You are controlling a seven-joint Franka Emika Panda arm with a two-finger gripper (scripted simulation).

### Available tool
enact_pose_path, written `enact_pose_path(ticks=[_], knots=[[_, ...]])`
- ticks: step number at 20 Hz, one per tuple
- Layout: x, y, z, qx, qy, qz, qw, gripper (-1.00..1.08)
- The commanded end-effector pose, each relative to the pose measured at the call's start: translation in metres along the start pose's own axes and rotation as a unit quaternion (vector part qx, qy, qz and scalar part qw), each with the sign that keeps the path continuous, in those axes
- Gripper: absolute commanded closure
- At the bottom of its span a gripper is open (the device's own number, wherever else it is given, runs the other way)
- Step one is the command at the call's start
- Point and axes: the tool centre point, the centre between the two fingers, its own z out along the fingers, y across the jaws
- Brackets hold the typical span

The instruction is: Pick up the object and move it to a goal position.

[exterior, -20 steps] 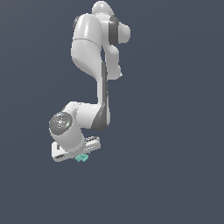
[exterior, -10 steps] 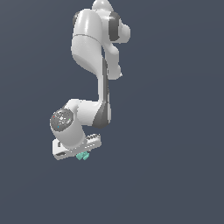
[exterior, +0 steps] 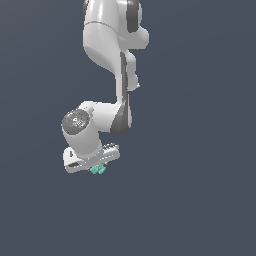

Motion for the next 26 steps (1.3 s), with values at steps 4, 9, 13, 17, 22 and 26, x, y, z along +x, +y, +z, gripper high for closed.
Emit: enact_pose_path(ticks=[4, 9, 13, 17, 22, 26], knots=[[-0.016, -0.021, -0.028, 0.000, 0.000, 0.000, 1.0000, 1.08], [-0.030, -0.039, -0.053, 0.000, 0.000, 0.000, 1.0000, 1.08], [-0.039, -0.051, -0.069, 0.000, 0.000, 0.000, 1.0000, 1.08], [-0.045, -0.060, -0.081, 0.000, 0.000, 0.000, 1.0000, 1.08], [-0.048, -0.065, -0.089, 0.000, 0.000, 0.000, 1.0000, 1.08], [-0.048, -0.065, -0.090, 0.000, 0.000, 0.000, 1.0000, 1.08]])
